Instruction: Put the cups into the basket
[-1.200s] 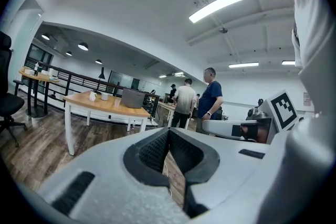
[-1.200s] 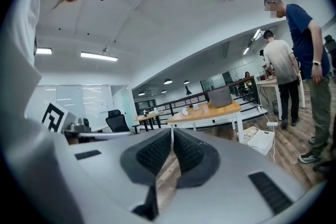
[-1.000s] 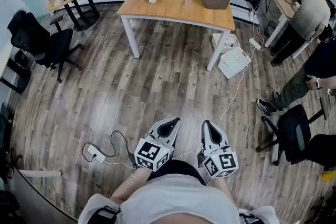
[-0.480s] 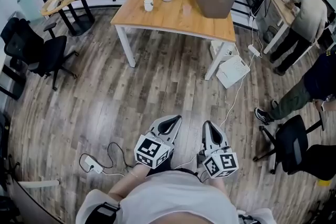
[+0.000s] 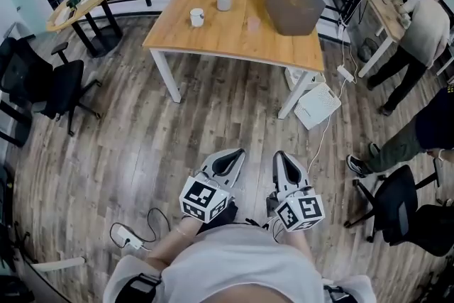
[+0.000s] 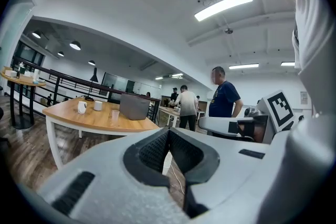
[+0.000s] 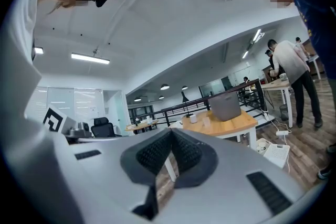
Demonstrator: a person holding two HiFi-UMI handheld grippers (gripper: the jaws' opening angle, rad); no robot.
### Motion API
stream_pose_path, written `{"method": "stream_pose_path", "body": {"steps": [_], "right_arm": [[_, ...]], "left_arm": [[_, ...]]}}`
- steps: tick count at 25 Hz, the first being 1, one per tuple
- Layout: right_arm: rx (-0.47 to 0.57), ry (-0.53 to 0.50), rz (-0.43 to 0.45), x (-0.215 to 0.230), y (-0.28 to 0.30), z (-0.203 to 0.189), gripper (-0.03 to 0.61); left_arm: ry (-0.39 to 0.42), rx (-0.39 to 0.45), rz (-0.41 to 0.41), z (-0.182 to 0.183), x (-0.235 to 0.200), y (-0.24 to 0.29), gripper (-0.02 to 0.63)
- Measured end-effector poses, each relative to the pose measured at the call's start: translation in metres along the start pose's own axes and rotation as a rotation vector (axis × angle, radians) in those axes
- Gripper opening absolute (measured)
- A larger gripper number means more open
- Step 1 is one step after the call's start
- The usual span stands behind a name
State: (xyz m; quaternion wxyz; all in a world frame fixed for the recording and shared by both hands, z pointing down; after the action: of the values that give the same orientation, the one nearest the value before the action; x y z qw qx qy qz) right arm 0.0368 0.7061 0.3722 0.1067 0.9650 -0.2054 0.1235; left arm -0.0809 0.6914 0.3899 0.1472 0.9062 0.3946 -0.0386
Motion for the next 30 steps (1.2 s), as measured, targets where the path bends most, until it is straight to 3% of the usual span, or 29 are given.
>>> {"method": "stream_pose_path", "body": {"steps": [13,23,30], "right_arm": [[-0.026,0.007,0.014,0.026,0.086,0.012,0.012],[-0.015,0.03,0.018,0.032,0.103,0.018,0.012],[-0.022,0.017,0.019,0.032,0.111,0.02,0.012]], "left_arm": [[-0.025,-0.002,-0.014,0.016,-0.062,0.053,0.006],[-0.036,-0.01,-0.016,0.017,-0.072,0.064,0.006],[-0.059,0.001,0.028,0.02,-0.092,0.063,0.005]]}}
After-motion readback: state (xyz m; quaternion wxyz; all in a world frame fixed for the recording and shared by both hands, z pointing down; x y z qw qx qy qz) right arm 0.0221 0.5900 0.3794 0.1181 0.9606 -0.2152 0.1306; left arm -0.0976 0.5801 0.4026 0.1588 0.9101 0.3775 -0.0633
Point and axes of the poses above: the fingertips, and each gripper's own axes: y forward along the fingers, x to its right, z out of its top, the point moved 2 cm from there along -y, backward along the fingers, and after that the axes turned 7 degrees about -x, right-handed, at the moved point
